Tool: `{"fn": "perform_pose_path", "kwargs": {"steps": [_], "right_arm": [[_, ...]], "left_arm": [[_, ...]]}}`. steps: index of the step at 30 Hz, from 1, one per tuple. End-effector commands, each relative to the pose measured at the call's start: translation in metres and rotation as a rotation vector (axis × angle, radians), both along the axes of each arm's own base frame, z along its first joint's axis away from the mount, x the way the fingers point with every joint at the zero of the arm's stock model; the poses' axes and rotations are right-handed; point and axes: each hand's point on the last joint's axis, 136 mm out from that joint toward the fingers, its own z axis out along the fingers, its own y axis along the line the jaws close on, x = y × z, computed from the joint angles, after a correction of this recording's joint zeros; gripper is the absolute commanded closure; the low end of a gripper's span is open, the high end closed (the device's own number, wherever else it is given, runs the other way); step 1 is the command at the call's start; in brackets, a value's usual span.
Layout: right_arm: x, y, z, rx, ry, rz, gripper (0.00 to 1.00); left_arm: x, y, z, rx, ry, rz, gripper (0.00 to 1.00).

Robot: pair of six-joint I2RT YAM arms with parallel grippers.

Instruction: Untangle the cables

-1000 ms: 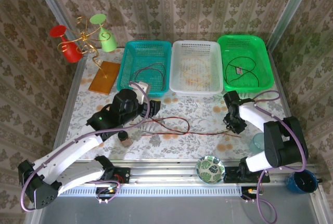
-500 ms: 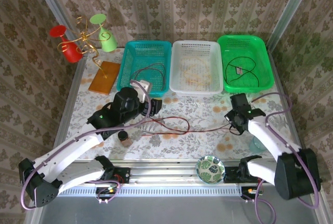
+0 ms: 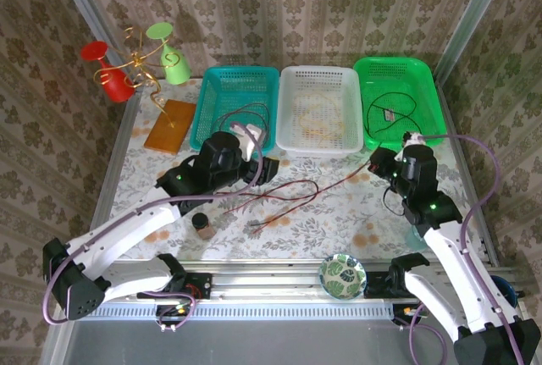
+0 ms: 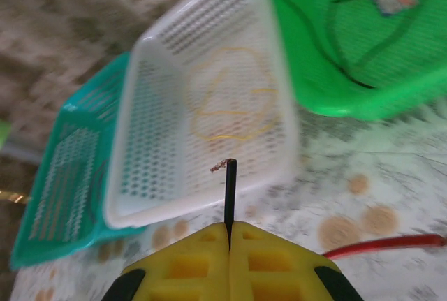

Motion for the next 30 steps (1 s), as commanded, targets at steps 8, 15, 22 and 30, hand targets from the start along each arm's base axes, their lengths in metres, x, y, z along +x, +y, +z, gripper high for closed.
{"fn": "perform_pose_path", "kwargs": {"steps": [8,15,22,30], "right_arm": [[0.007,0.072,0.117,-0.011,-0.504,0.448,1.0],[0.012,0.093,0.164,-0.021,-0.642,0.582,1.0],[0.019,0.112,0.185,-0.018,-0.758,0.712,1.0],[0.03,0.129,0.202,0.057,-0.744,0.838,1.0]], "left_arm": [[-0.004,-0.049,0.066,-0.336,-0.007,-0.127,0.25],[0.006,-0.066,0.087,-0.428,0.004,-0.172,0.24],[0.017,-0.077,0.122,-0.674,0.081,-0.236,0.27],[0.012,-0.091,0.11,-0.647,0.055,-0.356,0.31]]}}
